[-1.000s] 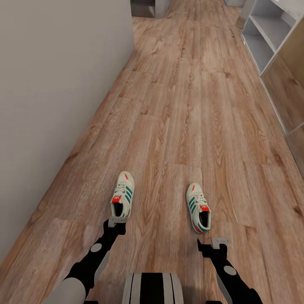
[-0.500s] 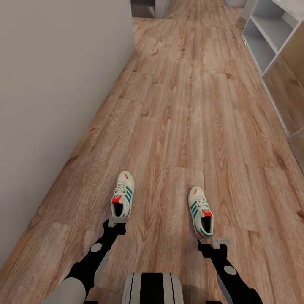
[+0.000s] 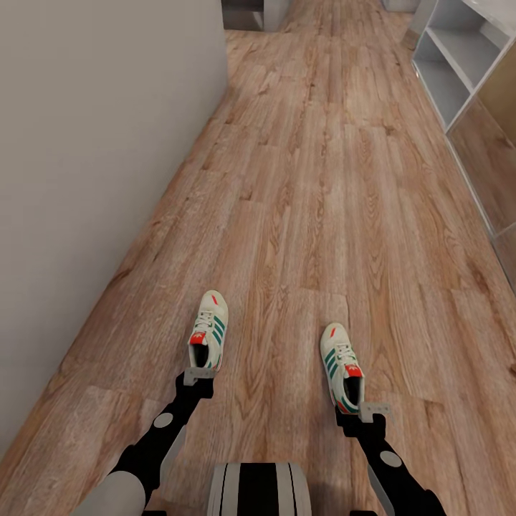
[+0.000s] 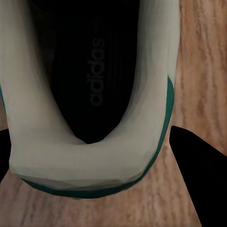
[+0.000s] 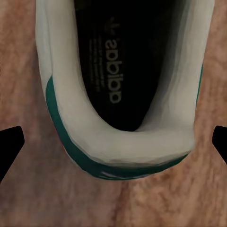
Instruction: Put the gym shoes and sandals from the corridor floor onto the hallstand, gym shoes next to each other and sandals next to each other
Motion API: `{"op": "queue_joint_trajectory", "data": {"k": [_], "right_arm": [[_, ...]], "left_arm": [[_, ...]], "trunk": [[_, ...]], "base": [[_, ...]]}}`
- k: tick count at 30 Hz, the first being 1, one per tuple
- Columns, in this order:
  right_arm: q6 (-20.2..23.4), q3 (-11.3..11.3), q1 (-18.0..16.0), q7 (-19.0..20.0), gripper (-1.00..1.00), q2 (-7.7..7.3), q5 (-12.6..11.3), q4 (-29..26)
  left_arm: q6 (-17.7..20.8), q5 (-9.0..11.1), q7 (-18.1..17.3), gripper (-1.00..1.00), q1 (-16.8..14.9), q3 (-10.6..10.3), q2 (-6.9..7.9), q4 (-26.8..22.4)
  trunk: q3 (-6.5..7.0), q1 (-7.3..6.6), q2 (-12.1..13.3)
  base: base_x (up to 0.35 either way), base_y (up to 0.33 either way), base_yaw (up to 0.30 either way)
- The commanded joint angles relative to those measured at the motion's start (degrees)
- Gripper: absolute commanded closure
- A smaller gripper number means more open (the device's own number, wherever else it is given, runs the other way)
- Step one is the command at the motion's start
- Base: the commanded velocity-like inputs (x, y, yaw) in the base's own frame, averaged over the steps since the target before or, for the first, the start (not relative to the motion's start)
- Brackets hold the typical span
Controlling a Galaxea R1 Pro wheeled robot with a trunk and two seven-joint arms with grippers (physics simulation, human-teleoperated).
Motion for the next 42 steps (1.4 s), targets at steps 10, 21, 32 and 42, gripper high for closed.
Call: {"op": "queue_joint_trajectory", "data": {"k": [10,21,32,42], "right_arm": [[-0.19,-0.27,-0.03,-0.01,-1.0,-0.01,0.6,0.0],[-0.19,-0.33,-0.03,-0.01,-1.0,-0.07,0.61,-0.17],[-0.19,-0.33,-0.03,-0.01,-1.0,-0.1,0.66,-0.2],[-0.19,-0.33,-0.03,-0.01,1.0,-0.12,0.69,-0.16]], "left_arm": [[-0.17,-0.27,-0.05,1.0,-0.07,0.11,-0.01,0.03],[-0.2,-0.25,-0.05,1.0,-0.1,0.06,-0.01,0.03],[-0.18,-0.25,-0.05,1.0,-0.11,0.09,-0.01,0.03],[-0.2,-0.22,-0.05,1.0,-0.11,0.06,-0.01,0.03]], "trunk": [[-0.03,-0.01,-0.01],[-0.03,-0.01,-0.01],[-0.03,-0.01,-0.01],[-0.03,-0.01,-0.01]], "base": [[0.05,0.0,0.0],[0.008,0.0,0.0],[0.033,0.0,0.0],[0.004,0.0,0.0]]}}
